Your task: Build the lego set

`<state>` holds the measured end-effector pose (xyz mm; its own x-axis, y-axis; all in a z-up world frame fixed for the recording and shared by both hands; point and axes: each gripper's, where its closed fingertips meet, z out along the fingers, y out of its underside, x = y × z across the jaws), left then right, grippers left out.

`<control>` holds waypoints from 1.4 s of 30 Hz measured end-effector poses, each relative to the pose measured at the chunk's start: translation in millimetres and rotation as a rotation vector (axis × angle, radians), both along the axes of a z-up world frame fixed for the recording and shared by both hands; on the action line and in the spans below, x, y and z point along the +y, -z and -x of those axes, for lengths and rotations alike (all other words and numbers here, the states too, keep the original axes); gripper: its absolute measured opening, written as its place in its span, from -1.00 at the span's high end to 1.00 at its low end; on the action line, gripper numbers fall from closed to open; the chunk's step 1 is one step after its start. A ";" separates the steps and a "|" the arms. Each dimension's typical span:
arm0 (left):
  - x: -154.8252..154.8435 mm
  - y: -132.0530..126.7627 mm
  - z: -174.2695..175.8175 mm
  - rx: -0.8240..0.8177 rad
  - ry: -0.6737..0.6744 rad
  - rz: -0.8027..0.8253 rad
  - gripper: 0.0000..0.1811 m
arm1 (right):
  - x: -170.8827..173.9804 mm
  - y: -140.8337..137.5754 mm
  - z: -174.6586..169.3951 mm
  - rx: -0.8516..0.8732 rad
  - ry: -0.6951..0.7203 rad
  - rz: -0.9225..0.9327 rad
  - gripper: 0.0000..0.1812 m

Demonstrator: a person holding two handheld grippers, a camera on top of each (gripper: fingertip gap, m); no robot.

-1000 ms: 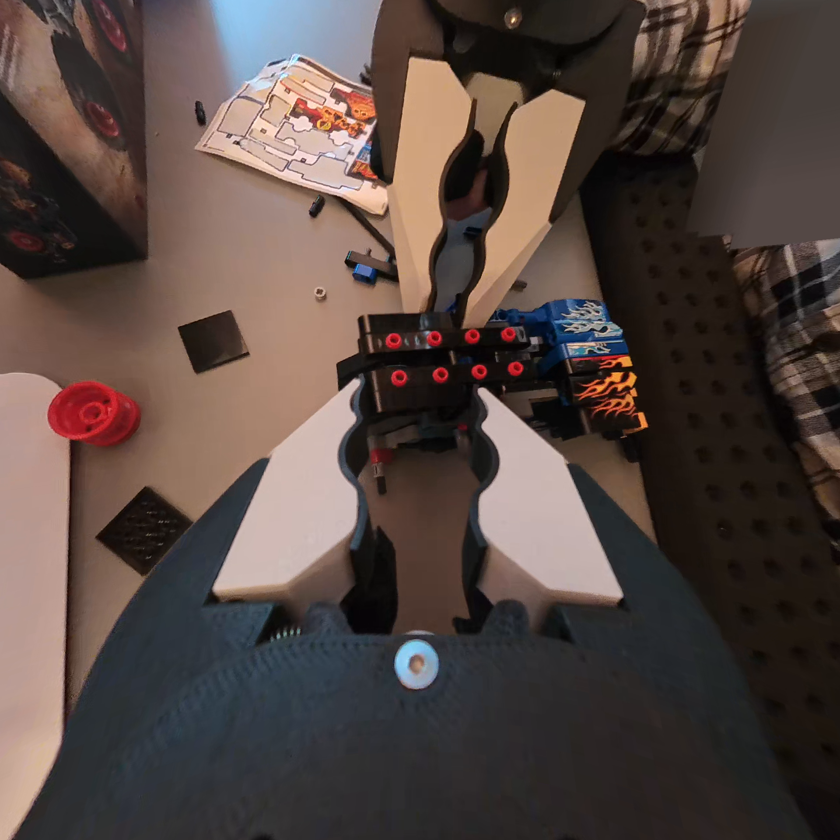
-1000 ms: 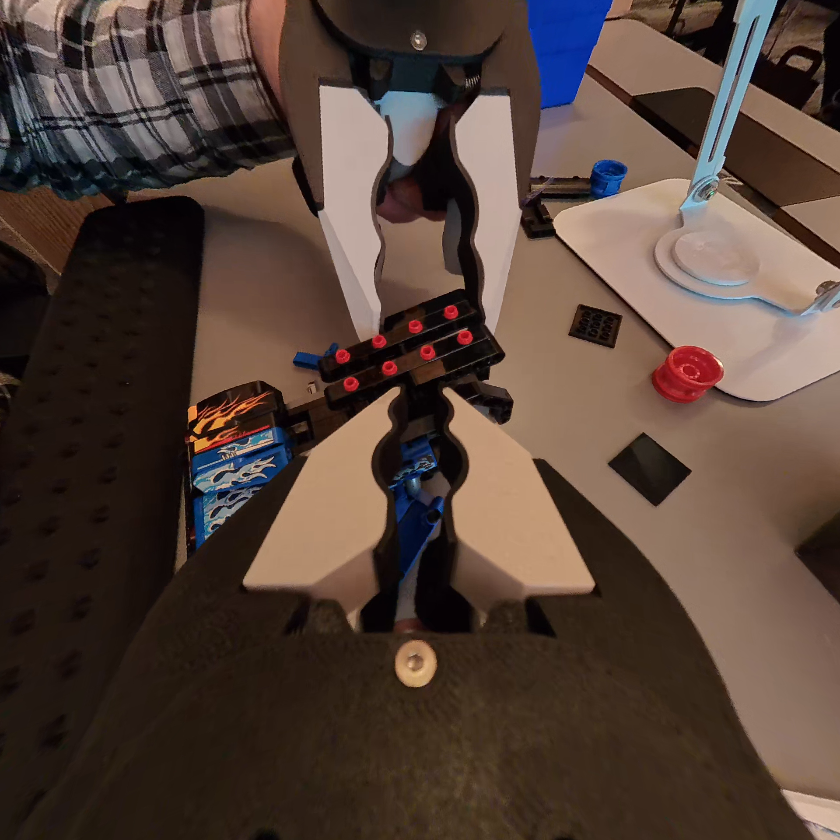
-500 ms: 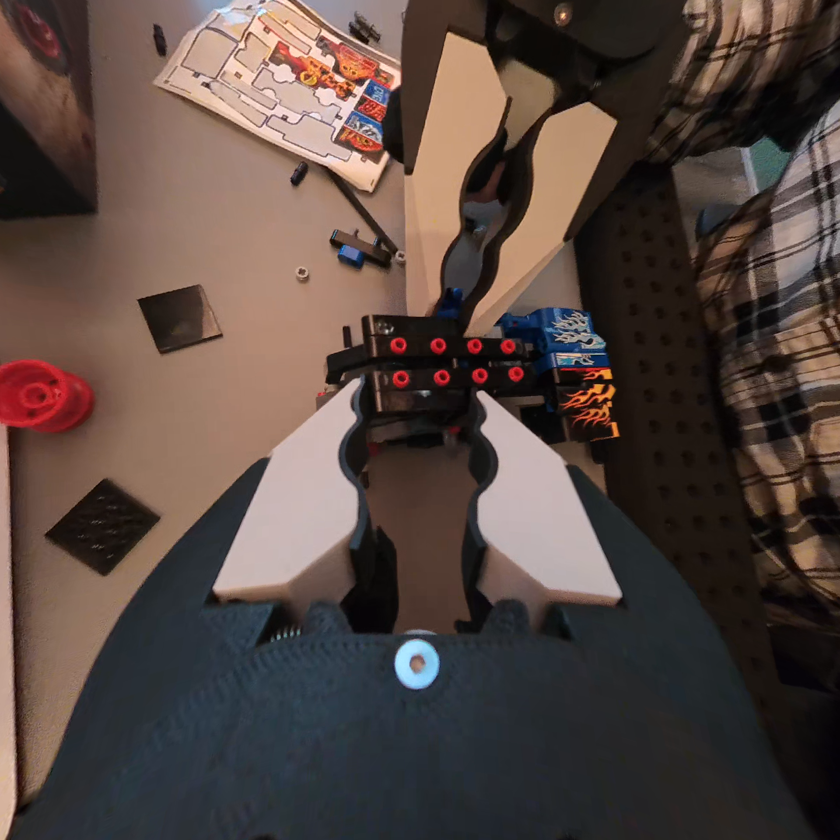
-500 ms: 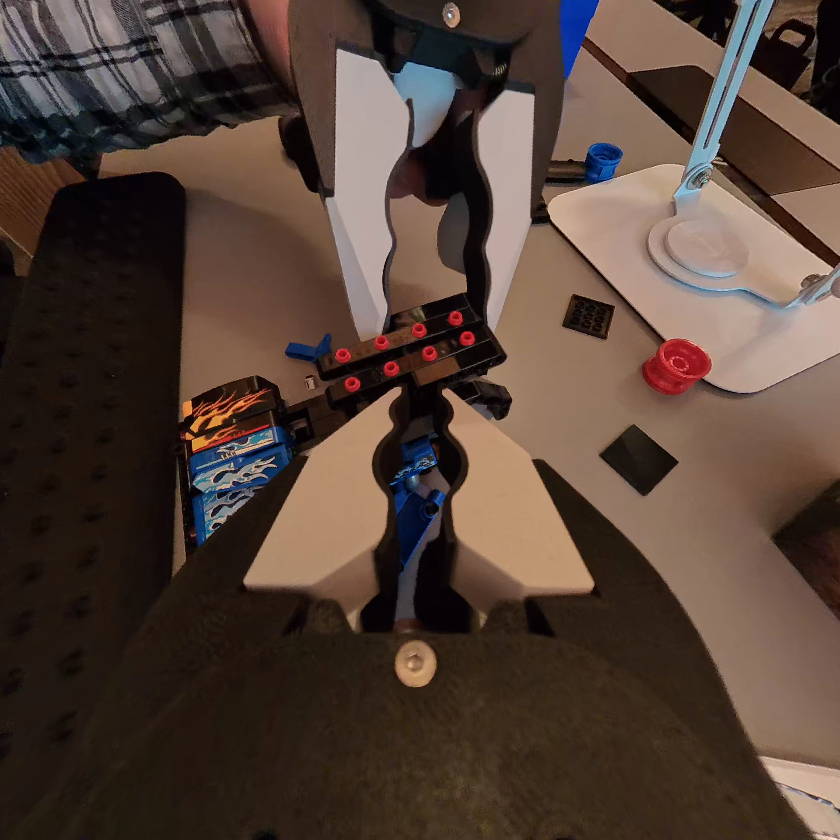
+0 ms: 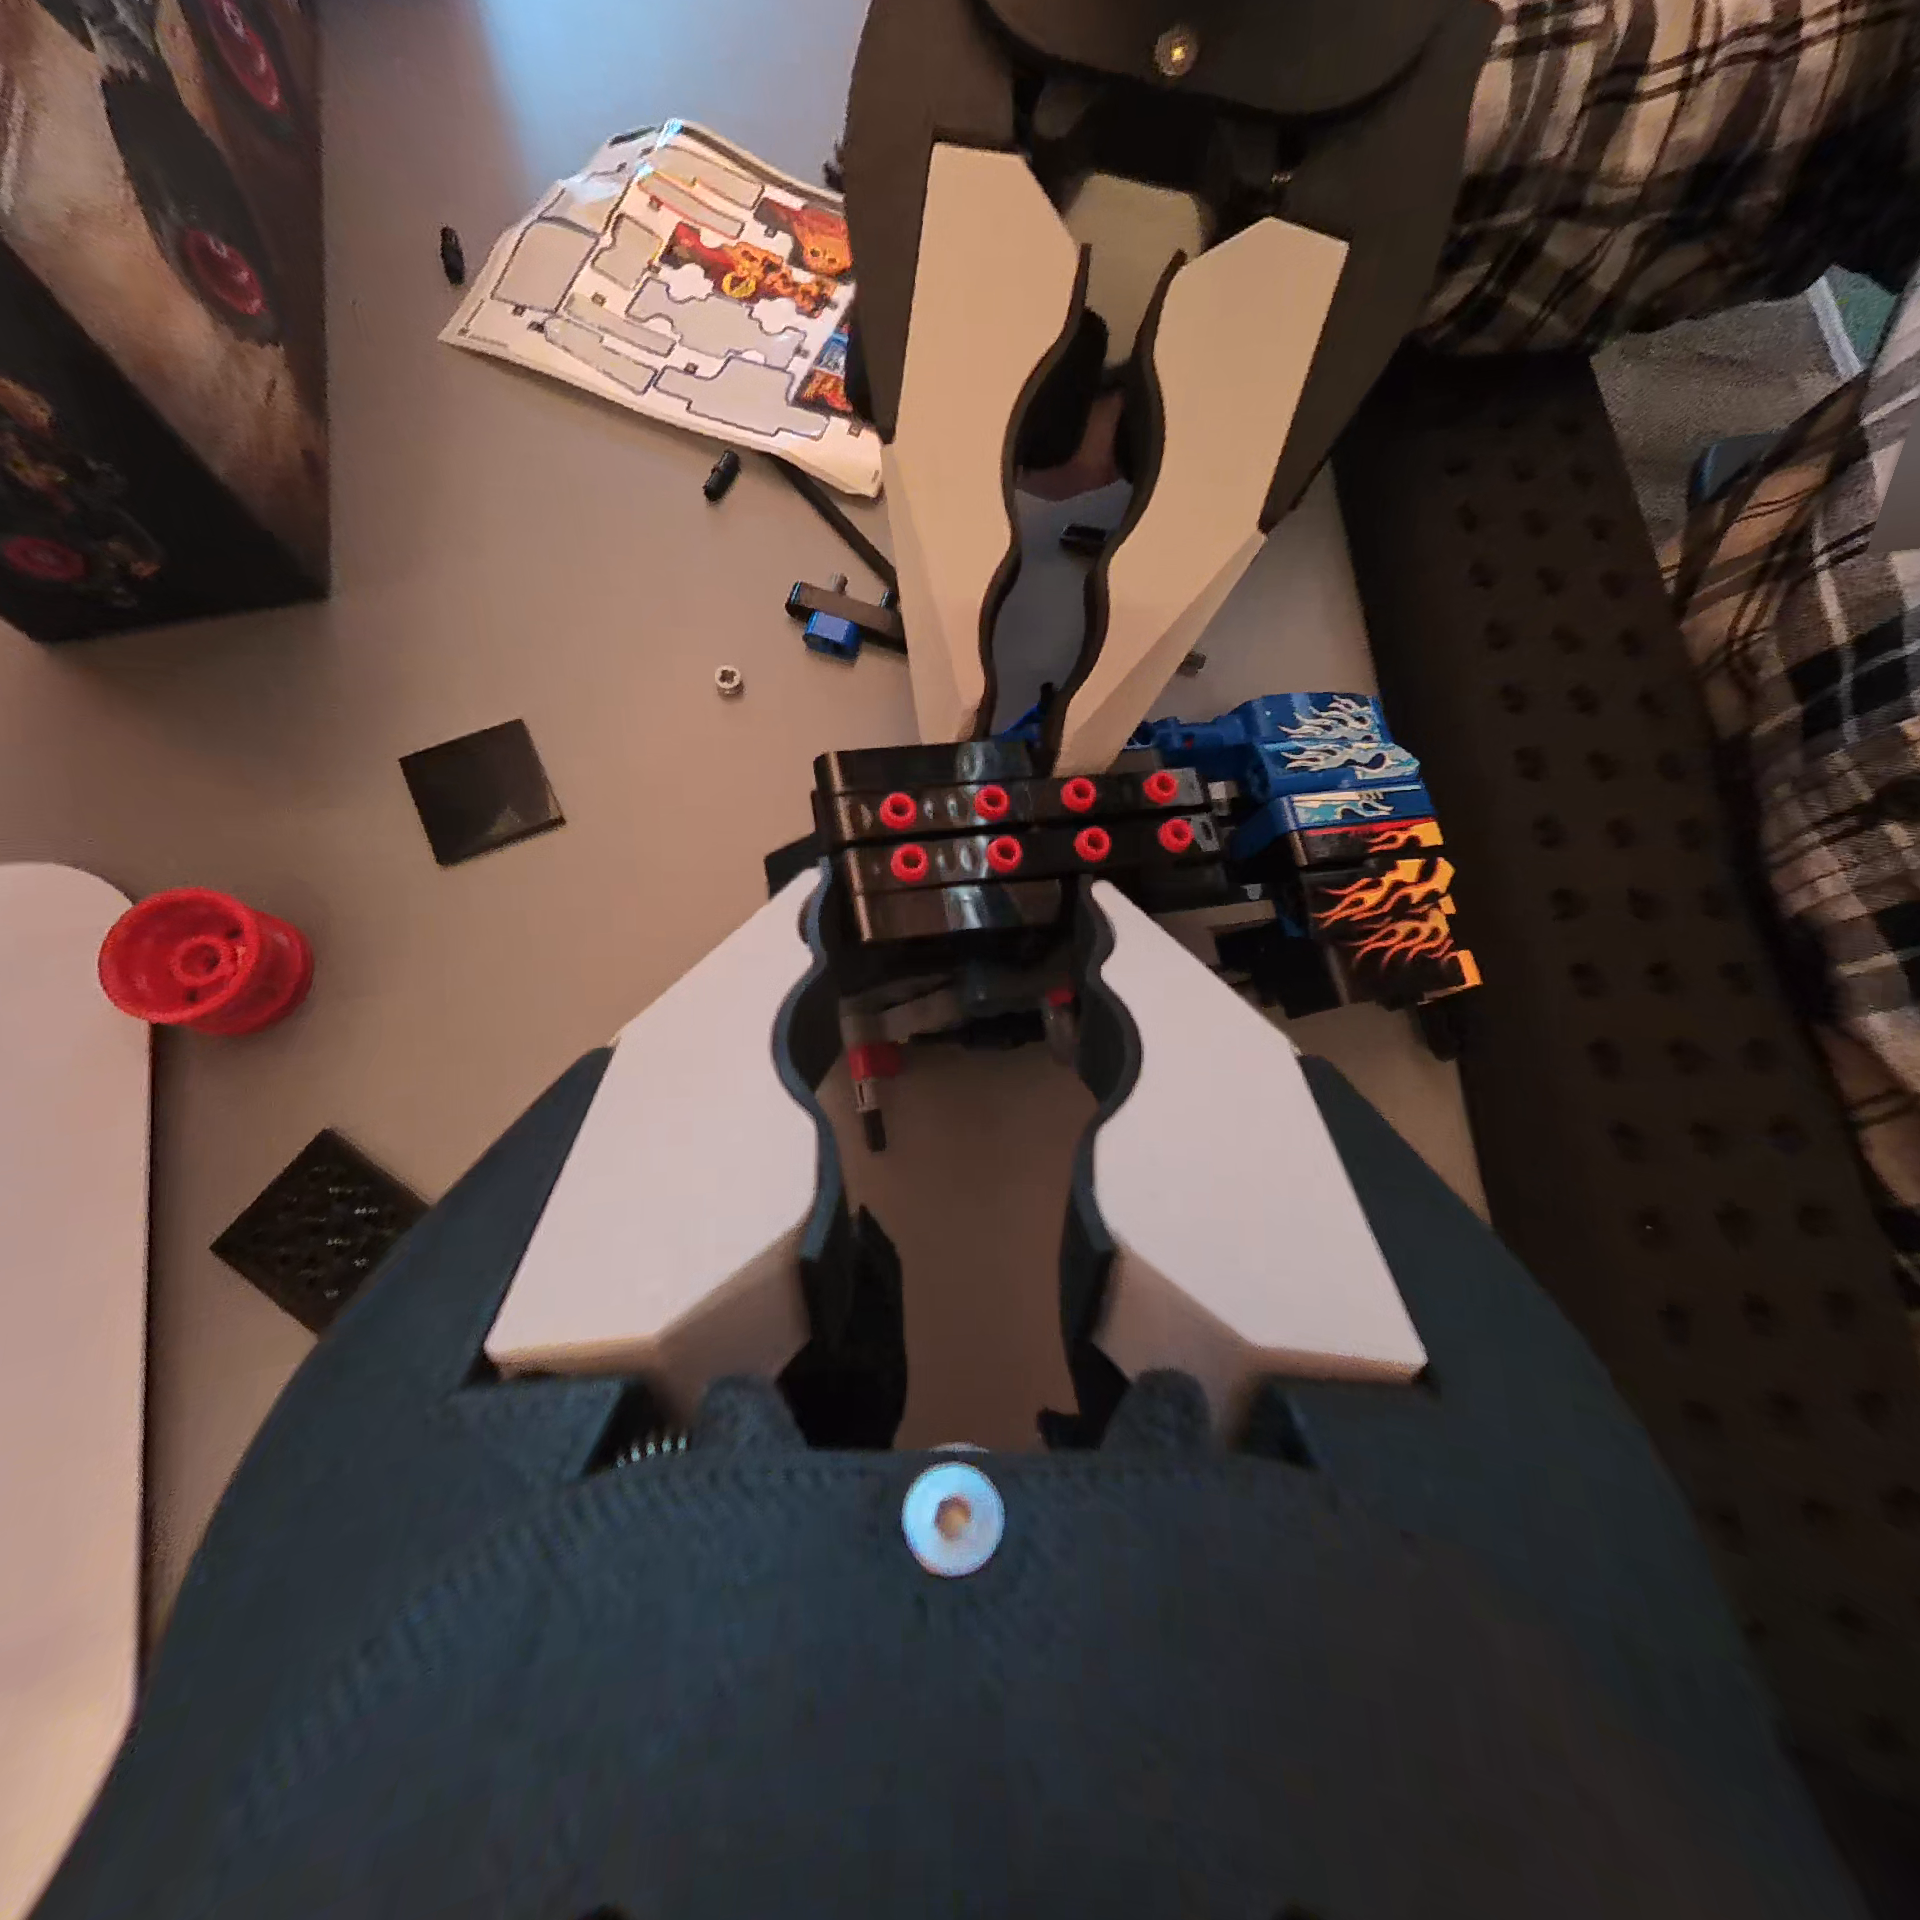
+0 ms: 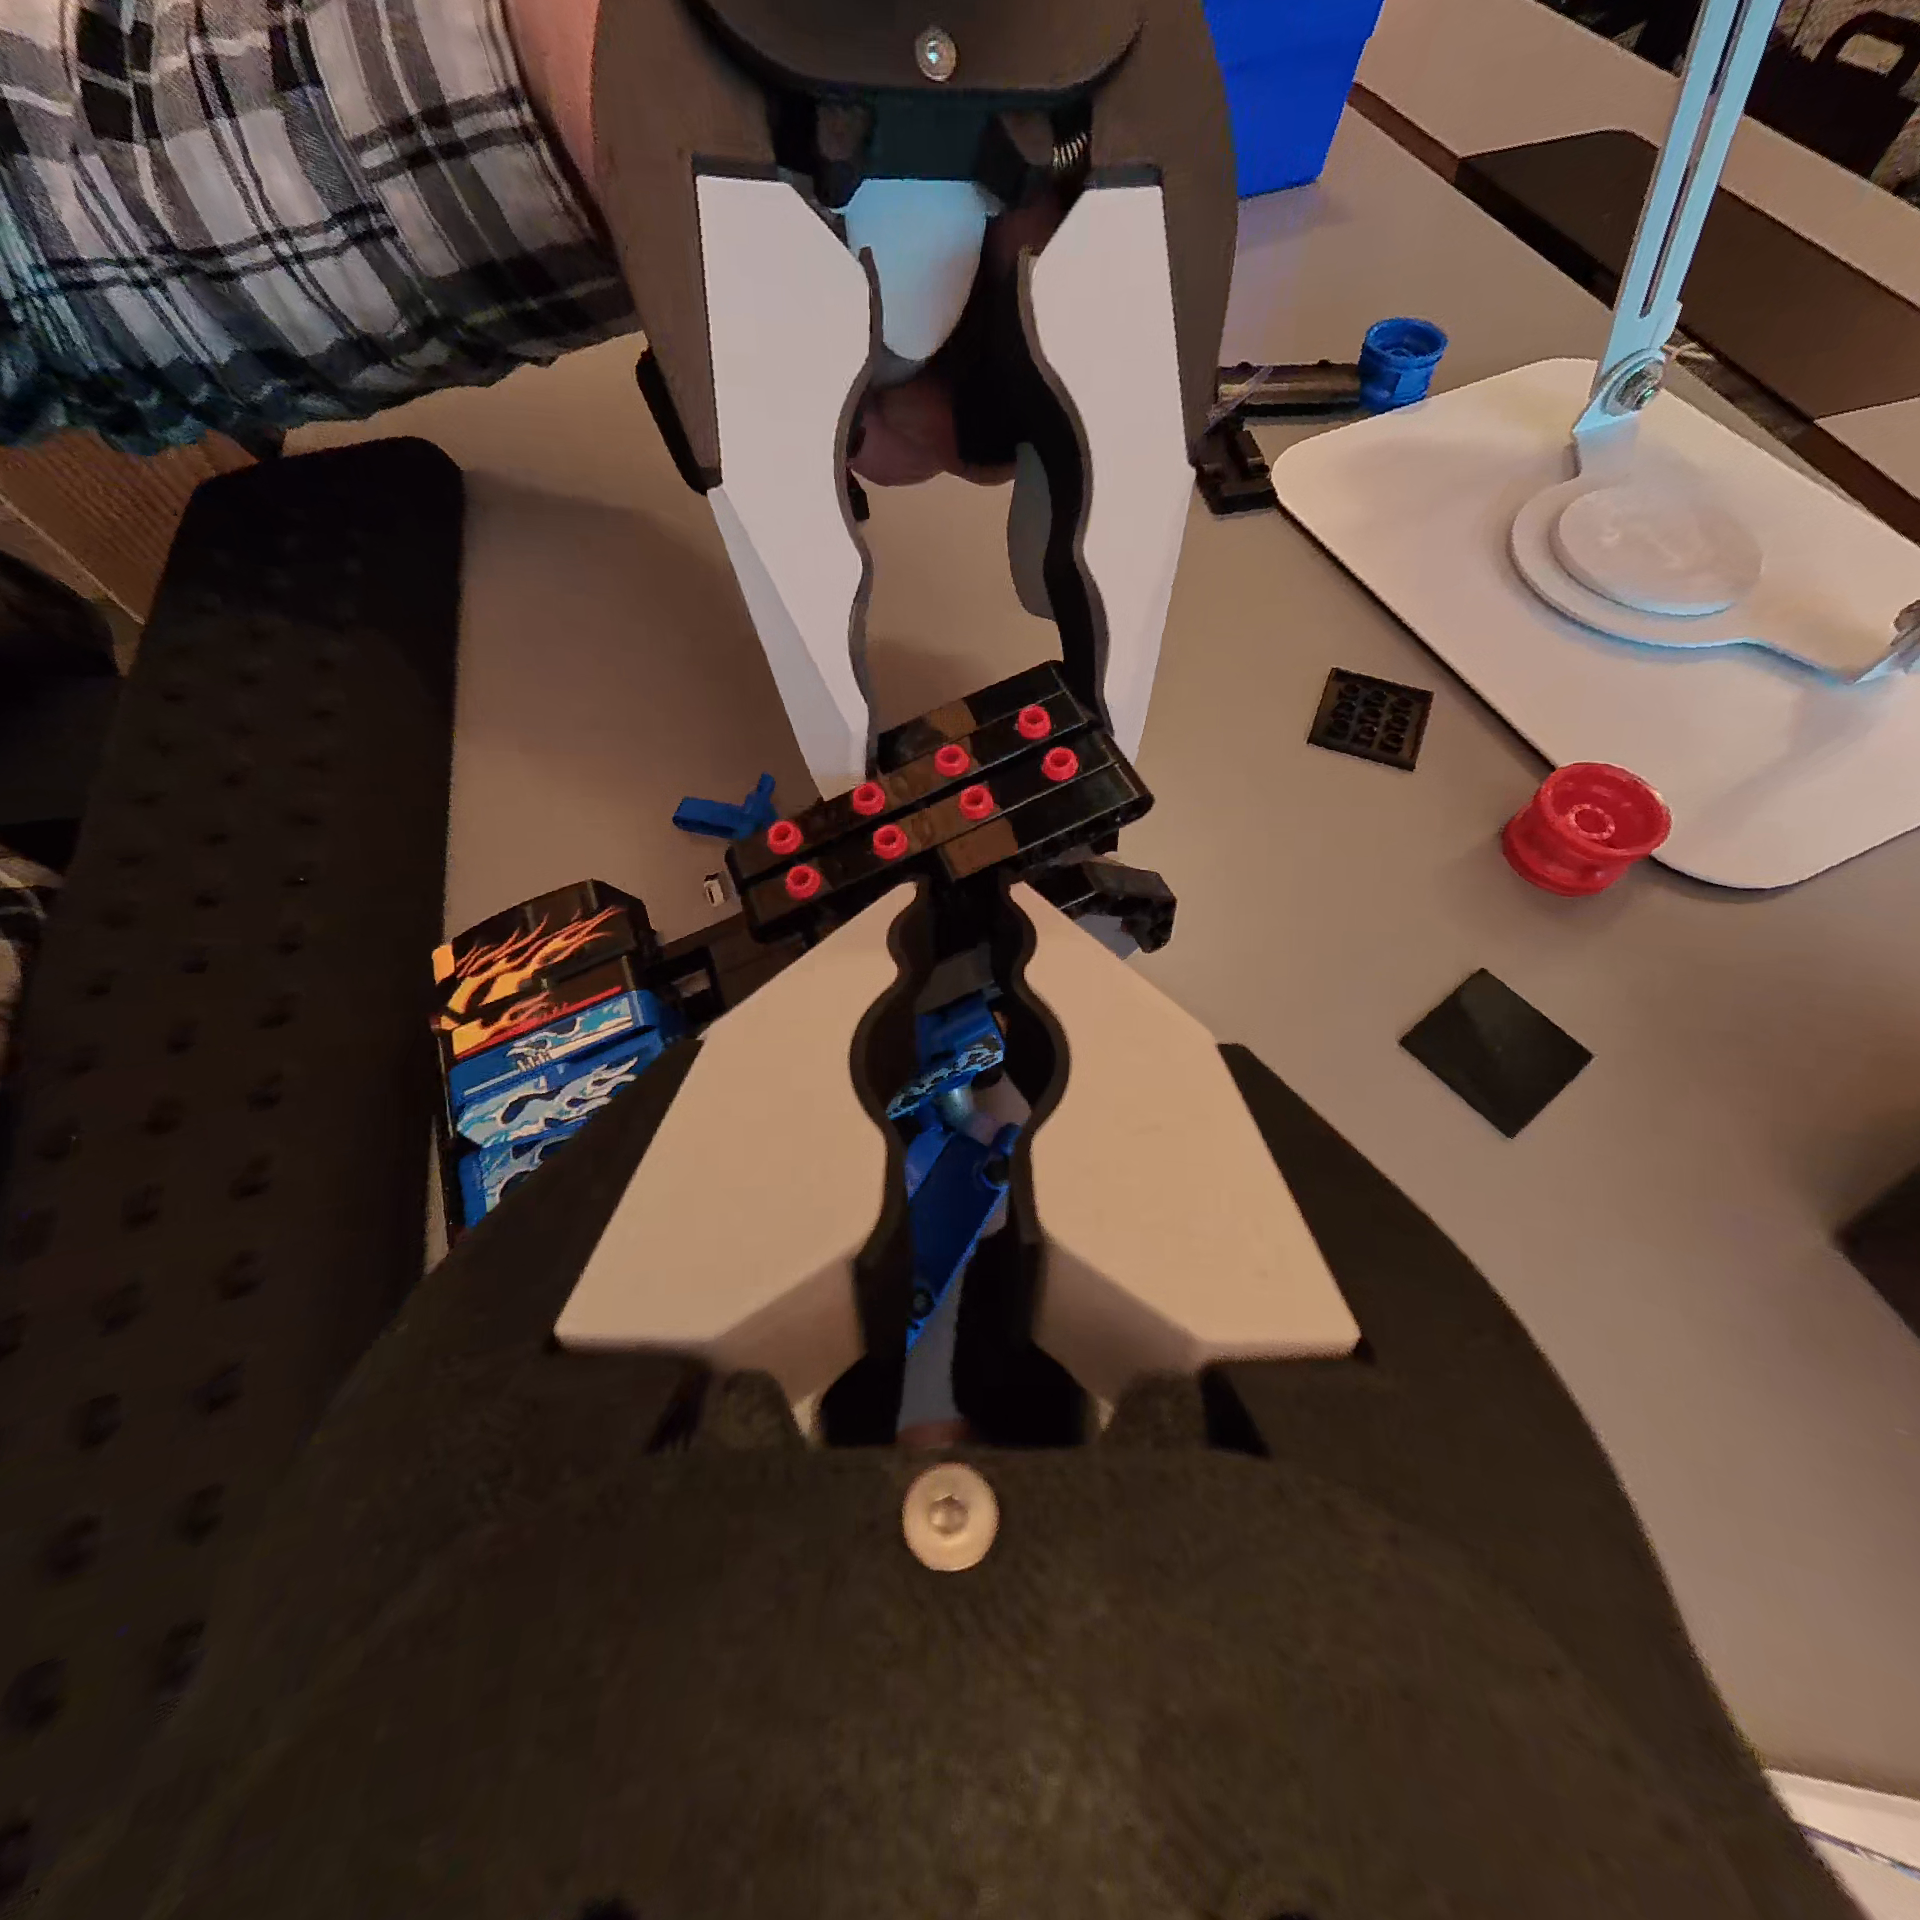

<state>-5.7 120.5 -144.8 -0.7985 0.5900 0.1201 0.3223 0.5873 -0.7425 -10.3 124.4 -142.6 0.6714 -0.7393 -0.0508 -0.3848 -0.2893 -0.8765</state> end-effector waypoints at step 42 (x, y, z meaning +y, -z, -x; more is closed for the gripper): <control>7.0 -13.4 -12.9 -0.027 -0.116 0.204 0.58 | -0.1 -8.2 -1.8 -0.032 -0.074 0.057 0.94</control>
<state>7.2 127.5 -131.4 -0.8637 0.5038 -0.0143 0.2825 0.4604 -0.8415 -8.6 124.3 -134.4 0.7251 -0.6885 0.0126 -0.3321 -0.3657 -0.8695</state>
